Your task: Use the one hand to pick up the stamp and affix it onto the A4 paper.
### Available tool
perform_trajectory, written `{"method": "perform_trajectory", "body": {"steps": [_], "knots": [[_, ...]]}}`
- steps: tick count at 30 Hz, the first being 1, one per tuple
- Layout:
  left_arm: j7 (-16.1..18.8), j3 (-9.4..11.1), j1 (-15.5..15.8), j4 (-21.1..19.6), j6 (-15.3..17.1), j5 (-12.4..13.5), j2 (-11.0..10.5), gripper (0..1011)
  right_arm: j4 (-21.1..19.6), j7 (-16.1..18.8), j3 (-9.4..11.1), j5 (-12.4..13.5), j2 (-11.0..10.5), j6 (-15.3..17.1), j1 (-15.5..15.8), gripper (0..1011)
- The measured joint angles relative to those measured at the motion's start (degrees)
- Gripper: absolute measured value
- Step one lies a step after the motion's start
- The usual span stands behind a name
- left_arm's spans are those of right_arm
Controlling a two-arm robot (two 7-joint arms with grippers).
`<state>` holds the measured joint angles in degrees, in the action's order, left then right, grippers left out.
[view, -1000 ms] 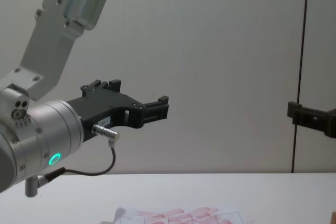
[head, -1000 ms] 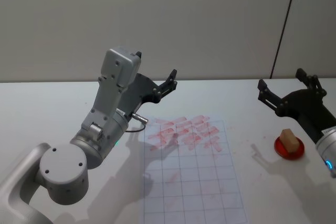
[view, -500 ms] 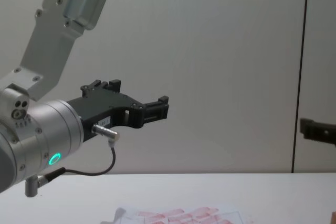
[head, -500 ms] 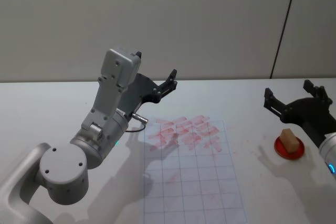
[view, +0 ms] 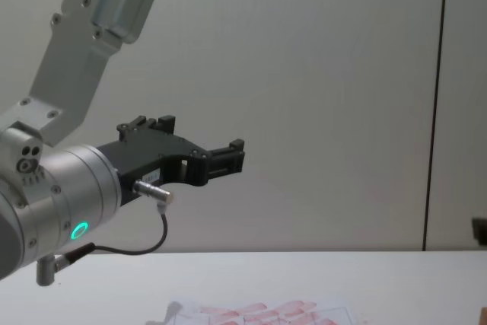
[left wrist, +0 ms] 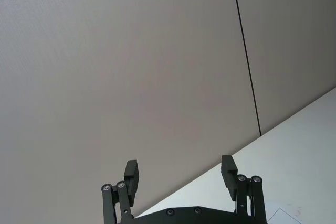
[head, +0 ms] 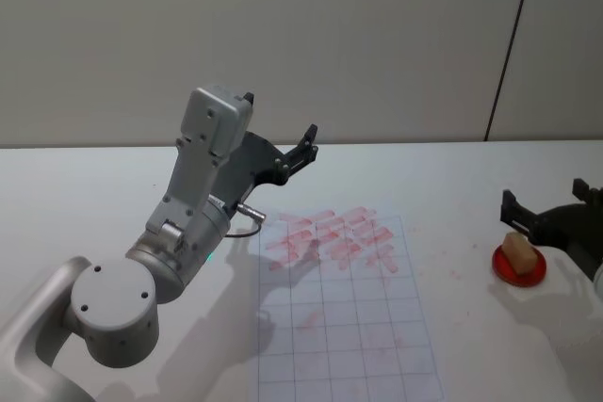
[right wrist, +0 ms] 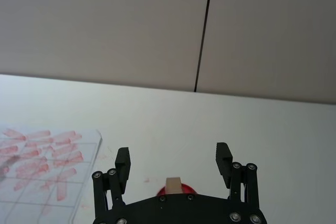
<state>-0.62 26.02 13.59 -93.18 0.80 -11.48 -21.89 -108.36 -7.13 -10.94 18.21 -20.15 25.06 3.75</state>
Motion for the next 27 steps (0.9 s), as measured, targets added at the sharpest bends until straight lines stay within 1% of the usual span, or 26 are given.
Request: {"method": "perform_trajectory", "body": {"steps": [5,9,22,27], "knots": [[0.0,0.0,0.0,0.0,0.0,0.0,0.0,1002,0.9,0.1,0.2,-0.2,-0.1,2.3,-0.4,1001],[0.0,0.0,0.0,0.0,0.0,0.0,0.0,1001,2.3,0.9,0.3,-0.7,0.1,3.8,-1.1,1001],[0.0,0.0,0.0,0.0,0.0,0.0,0.0,1001,7.1,3.6,-0.1,-2.5,1.3,5.9,-3.6,1001],[0.0,0.0,0.0,0.0,0.0,0.0,0.0,1001,8.6,4.1,-0.2,-2.7,1.7,6.4,-4.3,1001]]}}
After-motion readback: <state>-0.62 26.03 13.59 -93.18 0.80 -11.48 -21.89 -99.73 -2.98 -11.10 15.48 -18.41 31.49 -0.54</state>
